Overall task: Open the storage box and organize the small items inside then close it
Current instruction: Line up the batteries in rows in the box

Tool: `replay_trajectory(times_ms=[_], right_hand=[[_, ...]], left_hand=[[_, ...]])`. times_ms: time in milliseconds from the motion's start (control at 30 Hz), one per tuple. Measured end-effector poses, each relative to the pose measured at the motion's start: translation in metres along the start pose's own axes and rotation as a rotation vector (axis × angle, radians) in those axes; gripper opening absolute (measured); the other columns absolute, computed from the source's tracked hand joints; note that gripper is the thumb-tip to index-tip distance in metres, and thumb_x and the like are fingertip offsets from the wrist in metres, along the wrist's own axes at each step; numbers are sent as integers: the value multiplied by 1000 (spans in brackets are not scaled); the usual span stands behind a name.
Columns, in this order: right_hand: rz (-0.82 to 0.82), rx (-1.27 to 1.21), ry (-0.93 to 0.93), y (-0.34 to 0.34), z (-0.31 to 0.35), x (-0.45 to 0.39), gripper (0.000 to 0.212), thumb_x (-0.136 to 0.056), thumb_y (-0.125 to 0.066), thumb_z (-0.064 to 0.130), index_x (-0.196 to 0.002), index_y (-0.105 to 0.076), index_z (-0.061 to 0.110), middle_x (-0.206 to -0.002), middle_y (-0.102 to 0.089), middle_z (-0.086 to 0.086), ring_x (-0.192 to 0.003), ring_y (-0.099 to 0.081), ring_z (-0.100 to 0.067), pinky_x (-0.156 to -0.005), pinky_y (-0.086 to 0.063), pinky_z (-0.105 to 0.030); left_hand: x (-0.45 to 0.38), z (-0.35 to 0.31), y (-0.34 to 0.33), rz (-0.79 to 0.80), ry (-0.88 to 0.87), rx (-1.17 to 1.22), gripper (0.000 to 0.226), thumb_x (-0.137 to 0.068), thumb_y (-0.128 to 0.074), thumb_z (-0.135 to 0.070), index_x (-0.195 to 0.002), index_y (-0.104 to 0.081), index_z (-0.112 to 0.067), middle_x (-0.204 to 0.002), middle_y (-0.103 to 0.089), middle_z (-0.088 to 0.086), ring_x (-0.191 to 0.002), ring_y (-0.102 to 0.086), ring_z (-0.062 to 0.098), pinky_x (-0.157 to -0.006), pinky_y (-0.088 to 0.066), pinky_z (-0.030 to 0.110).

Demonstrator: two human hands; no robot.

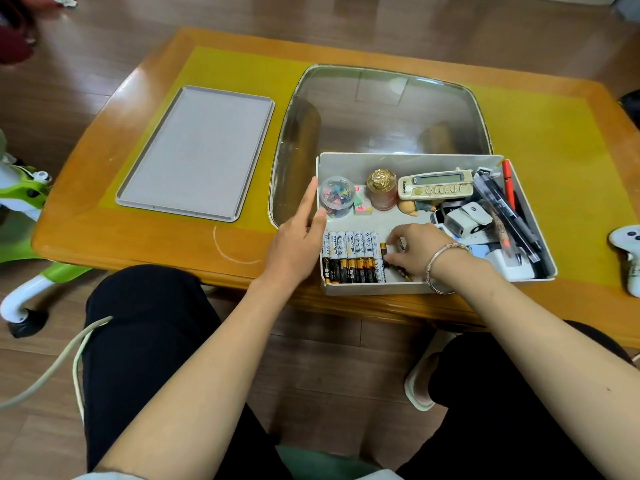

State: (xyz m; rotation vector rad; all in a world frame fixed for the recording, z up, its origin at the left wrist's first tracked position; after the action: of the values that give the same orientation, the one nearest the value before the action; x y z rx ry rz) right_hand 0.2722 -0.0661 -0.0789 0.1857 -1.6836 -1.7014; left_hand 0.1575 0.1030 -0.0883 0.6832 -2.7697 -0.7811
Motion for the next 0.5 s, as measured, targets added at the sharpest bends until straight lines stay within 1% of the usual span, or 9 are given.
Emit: replay_trajectory(times_ms=[67,100,133,200,267,333,400,500], right_hand=[[40,-19,16,-2,4,0,49,-77,-71,44,-121,-59,26,-104,-66,-4,-95,-62,-23,-80,-47,-29],[48,-28,14,-1,5,0,50,-75,-73,43,-121,-60,27,-99,-66,-3,-89,-62,-22,-79,-48,-28],[46,-34,9,-1,5,-1,46,-75,-75,41,-117,-62,28,-93,-66,-2,-85,-61,-20,-77,-48,-28],[32,-20,14,1,6,-1,33,-74,-76,38,-103,-65,29,-86,-64,1,-87,-61,-19,-77,-48,-27],[54,-10,23,1,7,0,26,-71,-79,34,-90,-62,30,-80,-61,5,-87,-62,-18,-76,-49,-27],[105,5,33,0,7,3,25,-68,-80,27,-81,-59,29,-80,-61,6,-83,-62,-18,-73,-50,-25],[157,69,50,-2,5,6,22,-69,-77,18,-74,-59,29,-81,-62,6,-79,-62,-18,-69,-49,-23],[214,168,54,0,-1,9,20,-72,-69,7,-71,-63,27,-88,-70,2,-80,-65,-21,-74,-53,-25]], left_hand=[[0,0,0,1,4,8,52,-102,-27,-46,-147,-3,-51,-113,-64,-2,-92,-64,16,-69,-57,47],[0,0,0,0,4,6,52,-102,-27,-45,-148,-4,-50,-112,-64,-2,-91,-64,16,-68,-57,47],[0,0,0,-2,4,1,52,-102,-27,-45,-148,-4,-50,-110,-65,-1,-89,-64,16,-67,-57,47],[0,-1,0,-3,4,-2,52,-102,-28,-45,-148,-5,-49,-108,-65,-2,-87,-64,16,-66,-57,47],[0,-1,0,-3,6,-4,52,-102,-28,-45,-148,-5,-49,-110,-64,-4,-89,-64,14,-67,-58,47],[-1,-1,1,1,10,-1,51,-102,-28,-46,-148,-5,-50,-112,-64,-2,-91,-64,15,-69,-58,46],[0,-1,0,5,11,3,51,-102,-28,-46,-148,-4,-50,-113,-64,-4,-92,-64,13,-70,-58,46],[0,-2,1,6,5,-1,52,-102,-27,-47,-148,-4,-50,-109,-62,-10,-89,-63,8,-67,-59,44]])
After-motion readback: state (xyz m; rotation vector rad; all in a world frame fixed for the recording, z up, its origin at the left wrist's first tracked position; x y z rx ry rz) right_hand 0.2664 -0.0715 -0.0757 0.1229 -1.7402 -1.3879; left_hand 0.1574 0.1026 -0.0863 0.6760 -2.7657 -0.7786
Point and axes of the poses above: each hand's wrist, its own x-axis away from the middle knuckle, its own y-axis out of the back of the hand, z = x × y, the point moved 6 cm from there along -x, towards the middle knuckle
